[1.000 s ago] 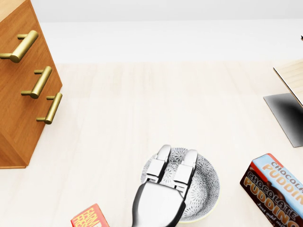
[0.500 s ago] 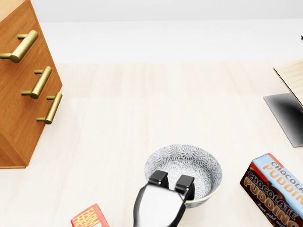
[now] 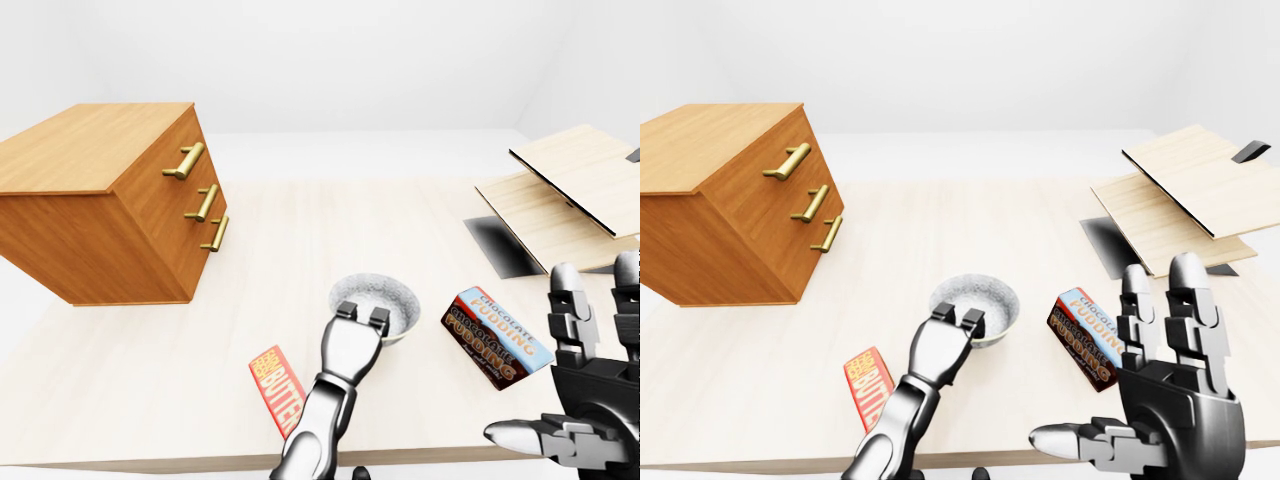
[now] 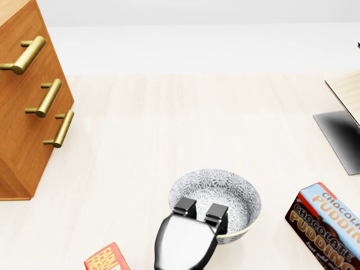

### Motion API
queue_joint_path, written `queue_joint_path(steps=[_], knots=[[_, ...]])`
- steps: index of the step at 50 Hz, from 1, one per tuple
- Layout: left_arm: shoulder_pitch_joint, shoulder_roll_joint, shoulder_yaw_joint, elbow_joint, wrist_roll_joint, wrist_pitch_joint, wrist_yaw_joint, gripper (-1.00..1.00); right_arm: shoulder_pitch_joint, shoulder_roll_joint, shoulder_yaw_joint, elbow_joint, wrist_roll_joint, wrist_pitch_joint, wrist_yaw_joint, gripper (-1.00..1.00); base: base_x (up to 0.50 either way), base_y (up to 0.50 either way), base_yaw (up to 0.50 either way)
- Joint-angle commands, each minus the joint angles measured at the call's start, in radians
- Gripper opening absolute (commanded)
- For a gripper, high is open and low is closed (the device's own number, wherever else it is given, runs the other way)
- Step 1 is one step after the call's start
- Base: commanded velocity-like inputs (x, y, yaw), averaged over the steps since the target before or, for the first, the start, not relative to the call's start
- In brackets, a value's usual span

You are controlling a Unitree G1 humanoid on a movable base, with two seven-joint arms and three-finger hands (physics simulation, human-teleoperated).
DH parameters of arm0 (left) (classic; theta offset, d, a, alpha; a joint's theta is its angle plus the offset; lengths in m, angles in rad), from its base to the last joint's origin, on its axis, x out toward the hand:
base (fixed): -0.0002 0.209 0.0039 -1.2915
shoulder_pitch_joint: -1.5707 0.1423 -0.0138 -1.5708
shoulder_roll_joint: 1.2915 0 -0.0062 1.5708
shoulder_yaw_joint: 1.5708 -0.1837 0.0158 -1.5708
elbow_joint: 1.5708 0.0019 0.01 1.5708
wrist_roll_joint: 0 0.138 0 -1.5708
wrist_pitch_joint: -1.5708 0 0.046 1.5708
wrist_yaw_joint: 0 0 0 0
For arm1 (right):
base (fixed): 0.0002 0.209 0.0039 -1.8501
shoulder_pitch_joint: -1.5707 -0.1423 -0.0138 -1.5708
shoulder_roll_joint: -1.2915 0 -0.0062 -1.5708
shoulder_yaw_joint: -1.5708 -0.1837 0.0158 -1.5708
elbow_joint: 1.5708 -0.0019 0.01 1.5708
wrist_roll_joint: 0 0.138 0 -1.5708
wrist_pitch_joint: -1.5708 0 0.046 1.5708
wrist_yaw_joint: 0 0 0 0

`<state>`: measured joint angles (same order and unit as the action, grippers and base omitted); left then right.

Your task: Close the top drawer of the cabinet and put the bowl on top of it.

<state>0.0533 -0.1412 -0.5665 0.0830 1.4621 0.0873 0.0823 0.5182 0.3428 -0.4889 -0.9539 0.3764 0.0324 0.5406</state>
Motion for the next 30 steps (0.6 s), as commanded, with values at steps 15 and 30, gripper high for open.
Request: queue_joint_path(steps=[15, 30], knots=[[-0.011, 0.022, 0.05, -0.271, 0.066, 0.0, -0.128, -1.0, 0.018, -0.012, 0.054, 0.02, -0.034, -0.034, -0.012, 1.0, 0.0, 0.0, 0.0], [-0.106, -0.008, 0.159, -0.425, 0.064, 0.0, -0.336, -1.0, 0.024, -0.015, 0.068, 0.017, -0.041, -0.035, -0.017, 1.0, 0.0, 0.0, 0.0]])
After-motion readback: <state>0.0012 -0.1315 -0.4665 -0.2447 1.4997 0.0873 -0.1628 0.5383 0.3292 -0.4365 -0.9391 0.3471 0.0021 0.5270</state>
